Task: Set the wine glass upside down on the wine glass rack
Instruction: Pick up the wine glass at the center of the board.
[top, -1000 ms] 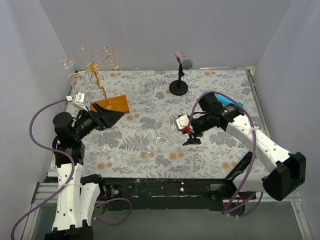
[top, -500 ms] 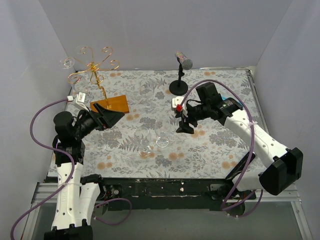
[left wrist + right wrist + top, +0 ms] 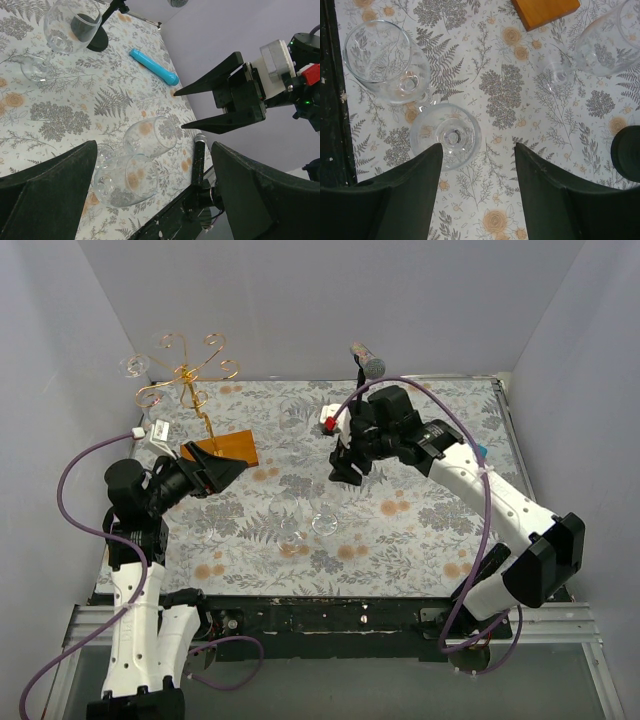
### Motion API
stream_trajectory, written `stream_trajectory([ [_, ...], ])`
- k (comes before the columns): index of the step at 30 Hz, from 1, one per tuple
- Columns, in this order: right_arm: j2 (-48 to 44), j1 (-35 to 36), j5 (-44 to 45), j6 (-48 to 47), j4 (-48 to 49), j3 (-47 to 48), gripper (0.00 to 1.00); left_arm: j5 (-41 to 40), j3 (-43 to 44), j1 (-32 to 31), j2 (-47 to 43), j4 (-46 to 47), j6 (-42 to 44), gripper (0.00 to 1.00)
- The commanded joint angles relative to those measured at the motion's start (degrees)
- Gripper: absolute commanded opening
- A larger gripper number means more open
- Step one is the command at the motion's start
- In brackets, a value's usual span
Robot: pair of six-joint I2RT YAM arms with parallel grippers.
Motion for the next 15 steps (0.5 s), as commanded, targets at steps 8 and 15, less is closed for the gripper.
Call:
stream_trajectory([
  [8, 2.37, 8.82, 18.80, -1.35, -0.98, 3.86, 0.59, -0.05, 2.30, -0.39, 0.37, -1.35, 0.63, 0.98],
  [15, 4.04, 10.93, 23.38, -2.58, -1.25, 3.51, 0.51, -0.40, 2.30, -0.48, 0.11, -2.05, 0.98, 0.98],
])
